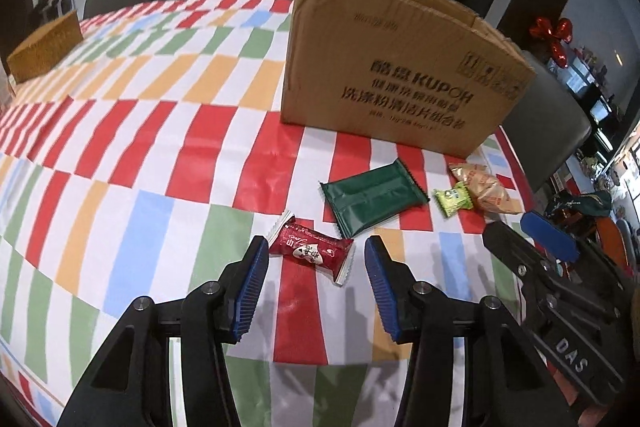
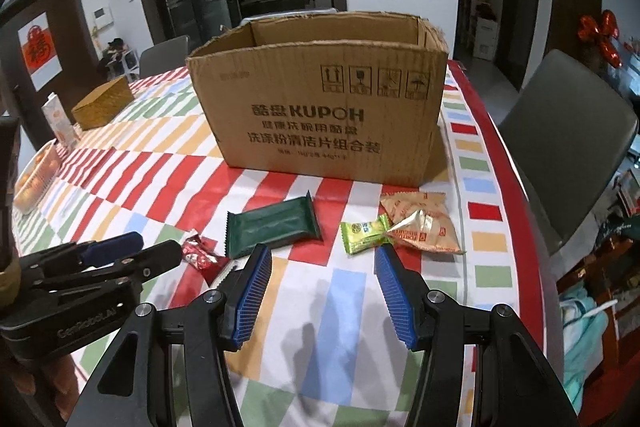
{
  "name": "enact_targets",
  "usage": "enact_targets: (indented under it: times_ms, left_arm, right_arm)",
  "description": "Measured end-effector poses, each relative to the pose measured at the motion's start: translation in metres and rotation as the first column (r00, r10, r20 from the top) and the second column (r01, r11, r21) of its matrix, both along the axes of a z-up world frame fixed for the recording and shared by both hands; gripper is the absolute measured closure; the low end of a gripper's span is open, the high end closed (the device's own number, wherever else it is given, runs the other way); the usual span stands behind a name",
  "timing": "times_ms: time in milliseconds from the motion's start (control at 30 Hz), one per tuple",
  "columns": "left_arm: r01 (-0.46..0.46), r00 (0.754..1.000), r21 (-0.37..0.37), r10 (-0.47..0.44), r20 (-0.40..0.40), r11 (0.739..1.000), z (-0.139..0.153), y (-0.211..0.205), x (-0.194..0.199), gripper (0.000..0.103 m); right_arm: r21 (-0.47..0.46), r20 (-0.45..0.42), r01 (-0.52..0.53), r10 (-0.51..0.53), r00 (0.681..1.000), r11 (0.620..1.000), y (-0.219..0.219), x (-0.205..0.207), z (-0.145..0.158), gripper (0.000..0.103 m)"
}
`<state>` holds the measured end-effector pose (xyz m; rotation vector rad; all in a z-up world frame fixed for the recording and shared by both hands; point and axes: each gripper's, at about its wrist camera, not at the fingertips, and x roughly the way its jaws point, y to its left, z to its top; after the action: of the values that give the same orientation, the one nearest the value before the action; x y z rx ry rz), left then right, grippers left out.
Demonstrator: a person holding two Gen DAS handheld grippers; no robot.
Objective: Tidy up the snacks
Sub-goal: 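Move both tools back toward the red candy packet and green candy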
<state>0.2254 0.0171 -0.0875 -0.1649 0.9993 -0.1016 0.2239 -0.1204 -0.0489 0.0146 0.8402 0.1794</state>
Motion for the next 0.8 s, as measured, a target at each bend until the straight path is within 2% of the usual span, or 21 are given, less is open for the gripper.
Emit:
enact_targets:
  times_ms: [200, 467, 800]
  left_arm:
    - [-0.016, 0.999, -0.014, 0.016, -0.039, 1.000, -0.020, -0.002, 0.013, 0.065]
    - [-0.032, 0.997, -0.013, 0.031, -0.068, 0.999, -0.035, -0.003, 0.027, 0.067]
    - [-0.019, 0.998, -0.017, 0.018, -0.063, 1.000, -0.039, -0.004, 0.035, 0.067]
  right_arm:
    - [-0.001, -0.034, -0.010, 0.010, 0.999, 1.000, 0.005, 0.007, -0.015, 0.048]
    - [0.001, -0.062, -0.007, 0.007, 0.998, 1.000, 0.006, 0.012, -0.028, 0.048]
    - [0.022, -0.091, 0.004, -0.002, 0.996, 1.000, 0.001, 0.019, -0.039, 0.048]
